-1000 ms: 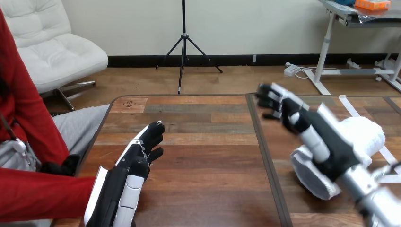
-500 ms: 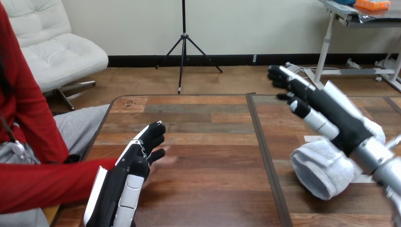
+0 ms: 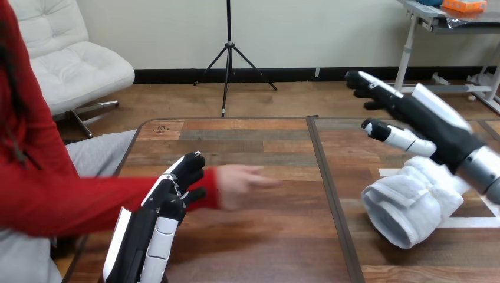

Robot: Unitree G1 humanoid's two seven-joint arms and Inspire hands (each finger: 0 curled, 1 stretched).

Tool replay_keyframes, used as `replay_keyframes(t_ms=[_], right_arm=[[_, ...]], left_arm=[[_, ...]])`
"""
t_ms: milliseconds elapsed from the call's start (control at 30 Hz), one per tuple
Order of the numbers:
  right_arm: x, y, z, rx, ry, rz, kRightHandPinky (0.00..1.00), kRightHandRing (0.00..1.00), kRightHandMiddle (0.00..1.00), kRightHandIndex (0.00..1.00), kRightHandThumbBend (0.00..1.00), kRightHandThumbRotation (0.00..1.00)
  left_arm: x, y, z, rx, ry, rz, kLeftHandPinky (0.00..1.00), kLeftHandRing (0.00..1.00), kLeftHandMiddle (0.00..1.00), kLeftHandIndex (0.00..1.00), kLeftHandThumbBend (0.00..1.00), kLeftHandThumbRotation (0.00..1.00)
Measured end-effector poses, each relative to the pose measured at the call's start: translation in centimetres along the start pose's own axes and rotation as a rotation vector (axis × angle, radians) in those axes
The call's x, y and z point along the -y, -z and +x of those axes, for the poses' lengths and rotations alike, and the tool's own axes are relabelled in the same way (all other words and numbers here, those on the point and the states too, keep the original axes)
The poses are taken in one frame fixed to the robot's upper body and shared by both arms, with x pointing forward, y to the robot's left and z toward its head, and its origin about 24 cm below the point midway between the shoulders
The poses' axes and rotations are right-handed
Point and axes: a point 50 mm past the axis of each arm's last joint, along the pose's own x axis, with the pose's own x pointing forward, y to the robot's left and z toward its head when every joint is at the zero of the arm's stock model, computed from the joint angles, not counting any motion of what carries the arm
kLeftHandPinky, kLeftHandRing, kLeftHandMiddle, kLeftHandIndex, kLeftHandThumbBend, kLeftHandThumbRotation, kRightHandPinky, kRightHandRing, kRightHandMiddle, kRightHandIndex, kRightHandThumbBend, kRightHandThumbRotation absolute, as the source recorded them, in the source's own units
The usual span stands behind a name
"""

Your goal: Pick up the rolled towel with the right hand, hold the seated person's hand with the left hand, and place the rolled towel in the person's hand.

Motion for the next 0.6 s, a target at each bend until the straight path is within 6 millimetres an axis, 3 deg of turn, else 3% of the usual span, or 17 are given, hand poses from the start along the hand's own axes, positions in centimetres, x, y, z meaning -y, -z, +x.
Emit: replay_keyframes(t_ms=[200,600], right_arm=[[1.2,0.1,0.2,-0.014,-0.027,-0.075,0.79,0.93,0.96,1.0,1.0,1.0],[3.2,0.4,0.6,-0.08,-0.114,-0.188,0.81,1.0,1.0,1.0,1.0,0.94]], left_arm=[[0.0,0.0,0.0,0.0,-0.003,-0.001,0.82,0.89,0.88,0.85,0.74,0.99],[0.0,0.0,0.0,0.003,-0.007,-0.001,0.82,0.88,0.88,0.85,0.74,0.98]])
